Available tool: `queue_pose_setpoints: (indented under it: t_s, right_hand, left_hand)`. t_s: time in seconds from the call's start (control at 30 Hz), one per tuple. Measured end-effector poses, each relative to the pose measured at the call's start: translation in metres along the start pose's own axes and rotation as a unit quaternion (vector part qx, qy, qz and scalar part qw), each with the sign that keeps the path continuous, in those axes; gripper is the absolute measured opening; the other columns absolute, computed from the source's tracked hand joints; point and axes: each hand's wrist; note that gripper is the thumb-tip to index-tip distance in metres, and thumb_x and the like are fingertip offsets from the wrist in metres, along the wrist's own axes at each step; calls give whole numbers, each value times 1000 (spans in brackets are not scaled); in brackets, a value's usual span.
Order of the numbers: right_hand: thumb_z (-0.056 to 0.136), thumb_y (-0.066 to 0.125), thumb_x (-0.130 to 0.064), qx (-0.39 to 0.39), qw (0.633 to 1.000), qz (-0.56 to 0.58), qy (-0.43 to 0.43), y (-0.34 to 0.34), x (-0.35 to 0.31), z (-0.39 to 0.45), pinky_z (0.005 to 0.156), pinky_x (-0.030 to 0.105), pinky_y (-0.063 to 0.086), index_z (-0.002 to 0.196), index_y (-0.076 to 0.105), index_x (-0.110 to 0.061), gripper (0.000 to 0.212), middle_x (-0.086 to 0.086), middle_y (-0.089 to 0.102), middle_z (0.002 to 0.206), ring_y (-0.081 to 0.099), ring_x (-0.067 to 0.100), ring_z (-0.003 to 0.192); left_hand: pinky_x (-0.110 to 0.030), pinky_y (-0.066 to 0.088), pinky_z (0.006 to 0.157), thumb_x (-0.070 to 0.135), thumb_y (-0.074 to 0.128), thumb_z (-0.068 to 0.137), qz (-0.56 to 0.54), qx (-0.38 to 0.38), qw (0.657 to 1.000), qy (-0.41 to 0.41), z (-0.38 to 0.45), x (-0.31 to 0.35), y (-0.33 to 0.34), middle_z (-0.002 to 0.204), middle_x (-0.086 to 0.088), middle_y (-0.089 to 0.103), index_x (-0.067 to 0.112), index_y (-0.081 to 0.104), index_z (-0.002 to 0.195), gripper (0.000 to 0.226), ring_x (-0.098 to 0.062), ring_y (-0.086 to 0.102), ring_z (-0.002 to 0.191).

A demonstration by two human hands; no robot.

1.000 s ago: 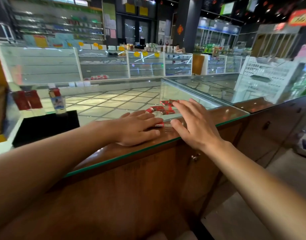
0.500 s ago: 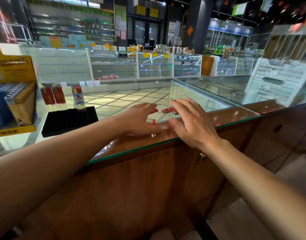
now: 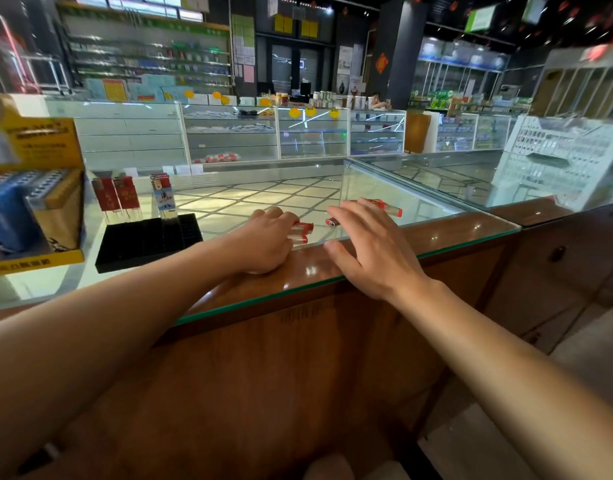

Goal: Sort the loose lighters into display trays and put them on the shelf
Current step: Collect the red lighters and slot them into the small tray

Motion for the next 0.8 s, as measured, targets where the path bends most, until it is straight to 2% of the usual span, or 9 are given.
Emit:
queue_pose_setpoints:
  t_s: [0.07,0.17,0.3,0.37,0.47,0.63,0.73,0.8]
  right_hand:
    - [94,31,-53,3,1000,0,-1,0,-2,-1,115,38,21,145,43,-18,63,4,43,149,28,23,142]
    - [94,31,-53,7,1000,3,0,-1,-7,-2,114,38,22,143,45,-17,62,4,44,147,30,23,140]
    - [93,29,-52,16,1000,17,-4,-3,-19,-2,115,38,23,141,47,-16,63,4,46,145,32,23,139]
    - [94,30,-50,25,999,24,-13,-4,-26,-2,114,38,24,140,48,-14,61,6,48,143,34,24,138]
    - [94,29,-49,31,999,30,-23,-5,-39,-2,114,38,25,139,49,-13,61,7,49,142,35,24,136]
    - [94,27,-51,20,999,39,-31,-1,-57,-3,114,40,27,141,47,-14,63,7,47,144,35,24,137]
    - [95,29,-47,25,997,71,-30,-3,-66,-2,112,35,25,141,47,-13,60,6,46,145,35,21,136]
    - [96,31,-38,44,990,131,-13,-5,-73,0,108,28,27,138,51,-10,54,7,51,140,40,19,131]
  left_hand:
    - [-38,25,108,23,41,98,-25,-17,999,14,-8,0,0,138,-14,45,11,36,142,46,-34,36,132]
    - [-43,29,111,48,31,94,-23,-28,999,37,-23,4,1,145,-12,44,16,35,140,56,-33,36,136]
    - [-43,21,117,66,33,95,43,-52,997,38,-49,14,-2,162,-6,21,21,13,157,79,-28,19,147]
    - [-42,21,118,69,37,92,59,-55,995,59,-61,14,-4,161,-5,21,22,8,157,86,-26,18,148]
    - [-41,28,118,55,51,94,90,-10,992,88,-81,7,0,155,-3,30,23,13,155,79,-22,25,144]
    - [-36,42,105,32,48,101,57,147,978,140,-109,1,12,138,0,51,21,39,141,42,-21,44,131]
    - [-35,48,87,18,52,99,-10,187,969,159,-118,0,10,116,-2,62,18,52,123,24,-25,58,107]
    - [-30,46,74,14,53,98,-90,199,970,103,-120,-3,1,103,-4,65,16,57,113,15,-23,62,90]
Point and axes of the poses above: each hand's wrist, its own z-axis towards the middle knuckle, its own y-axis out of the palm, x = y × z
